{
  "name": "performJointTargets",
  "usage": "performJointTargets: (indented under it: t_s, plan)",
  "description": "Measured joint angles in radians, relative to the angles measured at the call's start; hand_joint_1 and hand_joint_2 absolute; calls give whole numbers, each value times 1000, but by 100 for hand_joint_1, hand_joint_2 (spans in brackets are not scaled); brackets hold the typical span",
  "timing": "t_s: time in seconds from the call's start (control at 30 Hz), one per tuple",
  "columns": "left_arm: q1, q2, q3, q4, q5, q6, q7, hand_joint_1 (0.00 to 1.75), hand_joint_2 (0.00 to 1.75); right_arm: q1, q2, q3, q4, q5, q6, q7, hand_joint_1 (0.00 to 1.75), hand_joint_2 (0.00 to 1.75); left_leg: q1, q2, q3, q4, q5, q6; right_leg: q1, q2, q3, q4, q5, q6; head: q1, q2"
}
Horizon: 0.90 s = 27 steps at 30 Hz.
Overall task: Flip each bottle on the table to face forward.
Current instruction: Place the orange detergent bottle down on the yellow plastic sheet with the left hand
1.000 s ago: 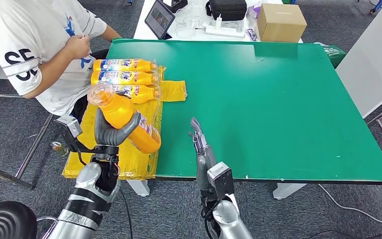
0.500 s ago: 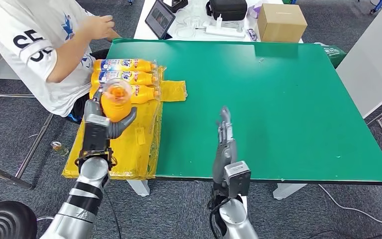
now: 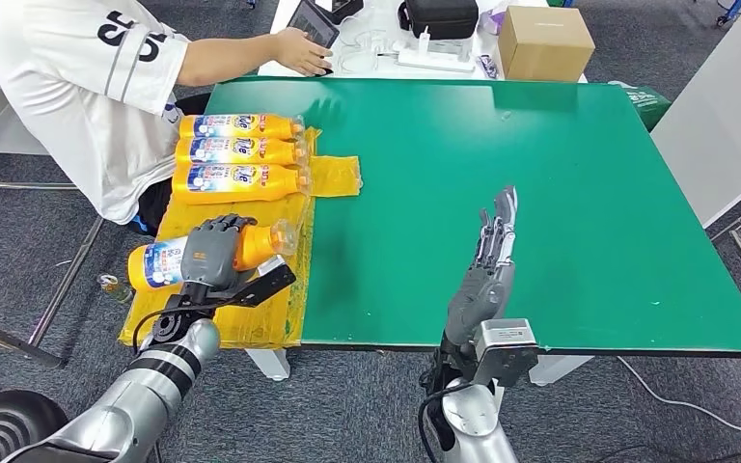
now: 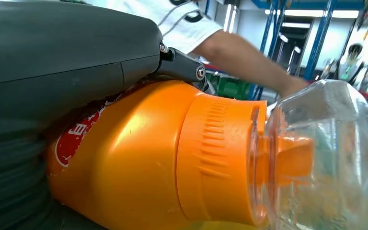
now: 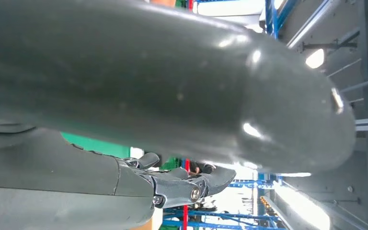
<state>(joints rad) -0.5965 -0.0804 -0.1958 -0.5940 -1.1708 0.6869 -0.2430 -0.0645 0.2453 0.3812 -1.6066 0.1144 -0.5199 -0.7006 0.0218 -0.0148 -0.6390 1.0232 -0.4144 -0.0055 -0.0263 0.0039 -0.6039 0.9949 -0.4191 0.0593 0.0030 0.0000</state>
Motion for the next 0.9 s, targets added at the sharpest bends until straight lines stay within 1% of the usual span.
performJointTargets:
  t_s: [0.13, 0.23, 0.4, 0.53, 0.57, 0.6, 0.67, 0.7, 0.73, 0.8, 0.87, 0.9]
  plan:
    - [-16, 20, -29, 61, -100, -37, 51, 175, 175, 1, -1, -1, -4, -15, 3, 0, 0, 0, 0, 0, 0, 0, 0, 0, 0, 0, 0, 0, 0, 0, 0, 0]
    - [-18, 35, -47, 100, -131, -65, 62, 175, 175, 2, -4, -3, -4, -27, 12, 0, 0, 0, 0, 0, 0, 0, 0, 0, 0, 0, 0, 0, 0, 0, 0, 0]
    - [-23, 53, -50, 133, -97, -127, 38, 175, 175, 7, -5, -6, -4, -35, 30, 0, 0, 0, 0, 0, 0, 0, 0, 0, 0, 0, 1, 0, 0, 0, 0, 0]
    - [-25, 63, -39, 145, -59, -150, 3, 175, 175, 9, -5, -9, -4, -35, 45, 0, 0, 0, 0, 0, 1, 0, 0, 0, 0, 0, 1, 0, 0, 0, 0, 0]
    - [-25, 65, -35, 147, -50, -156, -8, 169, 175, 10, -4, -10, -3, -35, 49, 0, 0, 0, 0, 0, 1, 0, 0, 0, 0, 0, 2, 0, 0, 0, 0, 0]
    - [-24, 67, -31, 148, -41, -162, -21, 134, 175, 12, -4, -10, -1, -35, 53, 0, 0, 0, 0, 0, 1, 0, 0, 0, 0, 0, 2, 0, 0, 0, 0, 0]
    - [-22, 70, -20, 151, -19, -176, -51, 47, 175, 16, -4, -13, 6, -36, 64, 0, 0, 0, 0, -1, 3, 0, 0, 0, 0, 0, 4, 0, 0, 0, 0, 0]
    - [-21, 71, -14, 152, -6, -185, -68, 9, 175, 18, -4, -15, 11, -37, 70, 0, 0, 0, 0, -1, 4, 0, 0, 0, 0, 0, 5, 0, 0, 0, 0, 0]
    - [-20, 72, -6, 153, 9, -197, -84, 0, 175, 19, -4, -16, 16, -38, 76, 0, 0, 0, 0, -1, 5, 0, 0, 0, 0, 0, 5, 0, 0, 0, 0, 0]
    - [-20, 72, 12, 153, 48, -236, -113, 0, 87, 20, -3, -18, 25, -38, 85, 0, 0, 0, 0, -1, 6, 0, -1, 0, 0, 0, 7, 0, 0, 0, 0, 0]
    - [-21, 71, 35, 153, 100, -300, -140, 0, 0, 20, -2, -20, 34, -38, 92, 0, 0, 0, 0, 0, 8, -1, -1, -1, 0, 0, 8, 0, -1, 0, 0, 0]
    - [-22, 70, 48, 153, 128, -337, -154, 0, 0, 20, -1, -22, 39, -37, 96, 0, 0, 0, 0, 0, 10, -1, -1, -1, 0, 0, 10, 0, -1, -1, 0, 0]
